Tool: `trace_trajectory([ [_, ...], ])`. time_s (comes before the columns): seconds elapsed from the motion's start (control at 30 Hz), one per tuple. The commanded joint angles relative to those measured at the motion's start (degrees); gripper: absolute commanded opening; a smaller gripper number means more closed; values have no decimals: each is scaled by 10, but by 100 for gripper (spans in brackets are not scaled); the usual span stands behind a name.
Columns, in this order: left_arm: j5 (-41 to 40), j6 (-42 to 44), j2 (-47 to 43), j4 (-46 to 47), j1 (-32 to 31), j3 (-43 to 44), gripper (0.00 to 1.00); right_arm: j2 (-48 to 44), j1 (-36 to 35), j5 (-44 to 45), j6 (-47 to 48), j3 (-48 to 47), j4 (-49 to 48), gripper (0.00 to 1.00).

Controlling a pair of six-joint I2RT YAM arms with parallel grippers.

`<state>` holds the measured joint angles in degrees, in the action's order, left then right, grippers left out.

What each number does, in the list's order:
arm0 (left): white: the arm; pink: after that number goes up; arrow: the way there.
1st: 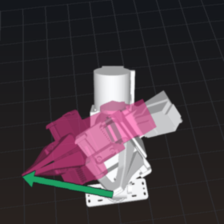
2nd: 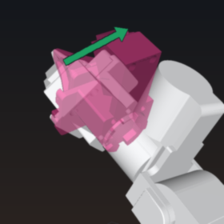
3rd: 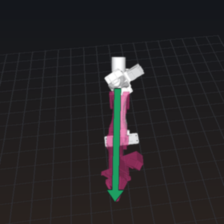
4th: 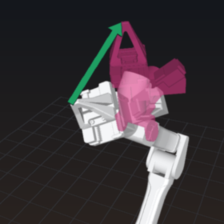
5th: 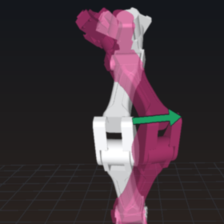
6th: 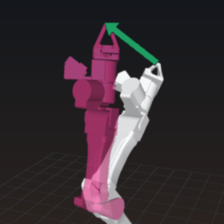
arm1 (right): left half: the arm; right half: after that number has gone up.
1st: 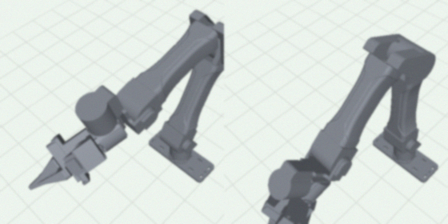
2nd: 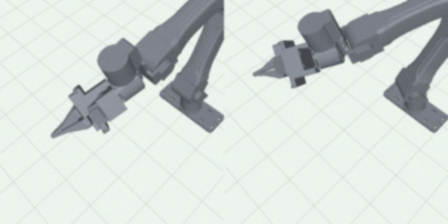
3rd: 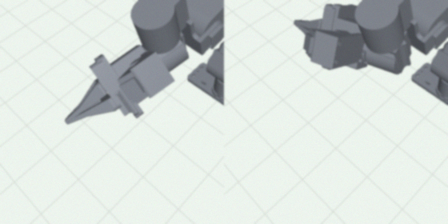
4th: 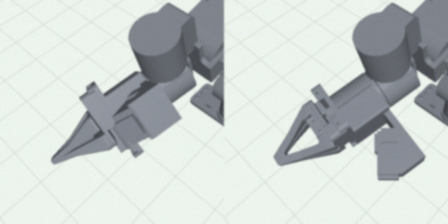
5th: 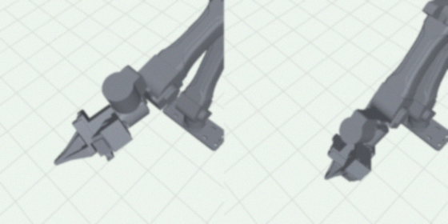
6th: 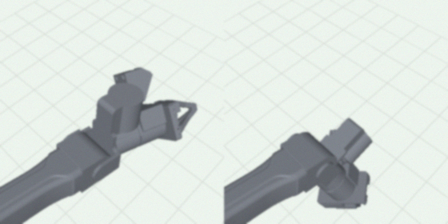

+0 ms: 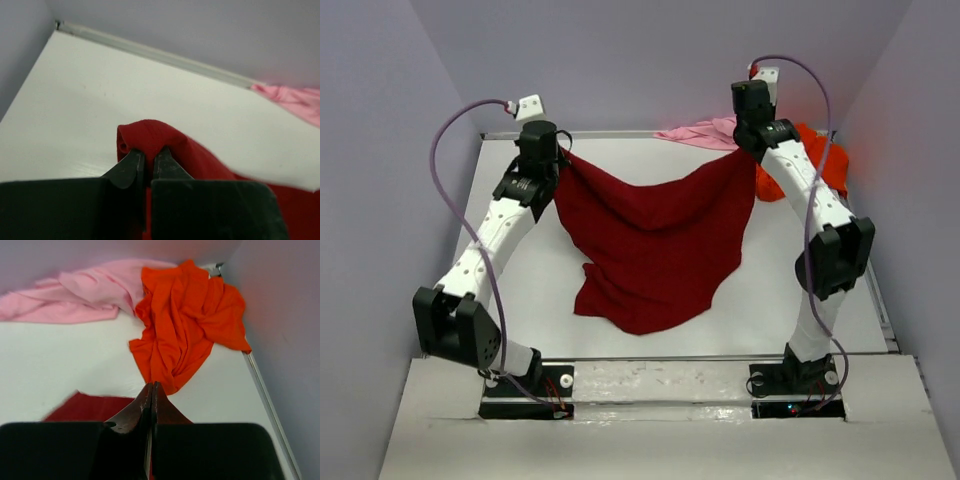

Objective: Fold and stack the t-shirts
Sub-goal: Flatten out the crumpled T-shirt at the center of the board.

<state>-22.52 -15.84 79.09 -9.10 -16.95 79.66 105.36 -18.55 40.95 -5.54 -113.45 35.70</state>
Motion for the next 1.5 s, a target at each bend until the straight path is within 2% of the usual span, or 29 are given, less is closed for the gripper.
trace_trajectory([
  [0.0, -30, -23, 18, 116, 18, -33, 26, 53, 24, 40, 7, -41, -29, 0],
  [0.03, -35, -21, 25, 122, 19, -41, 49, 63, 24, 48, 6, -50, -26, 0],
  [0.07, -36, -19, 29, 123, 18, -46, 61, 70, 24, 48, 4, -65, -20, 0],
  [0.1, -41, -17, 31, 119, 18, -48, 67, 75, 24, 47, -3, -70, -8, 12],
  [0.13, -43, -19, 24, 121, 18, -53, 81, 69, 24, 37, -7, -70, -7, 30],
  [0.2, -32, -17, 0, 130, 18, -71, 89, 44, 24, 15, -18, -55, -7, 42],
  [0.3, -4, -23, -43, 124, 17, -79, 93, 2, 19, -12, -36, -10, -6, 47],
  [0.4, 33, -33, -77, 96, 16, -96, 93, -73, -2, -53, -59, 54, -6, 52],
  [0.5, 40, -32, -135, 76, 10, -141, 93, -122, -89, -101, -68, 174, -6, 55],
  [0.53, 43, -34, -147, 77, 10, -157, 93, -128, -90, -118, -71, 196, -7, 55],
  [0.7, 53, -24, -202, 88, -1, -259, 93, -126, -258, -158, -91, 296, -36, 63],
  [0.77, 67, -19, -205, 105, -2, -279, 93, -110, -272, -176, -88, 304, -54, 64],
  [0.97, 56, -11, -211, 95, -6, -283, 93, -32, -388, -189, -66, 297, -77, 70],
  [1.23, 6, -11, -229, 77, -5, -279, 94, 79, -516, -193, -54, 195, -64, 71],
  [1.47, -17, -13, -236, 67, -3, -276, 94, 133, -566, -212, -71, 168, -55, 71],
])
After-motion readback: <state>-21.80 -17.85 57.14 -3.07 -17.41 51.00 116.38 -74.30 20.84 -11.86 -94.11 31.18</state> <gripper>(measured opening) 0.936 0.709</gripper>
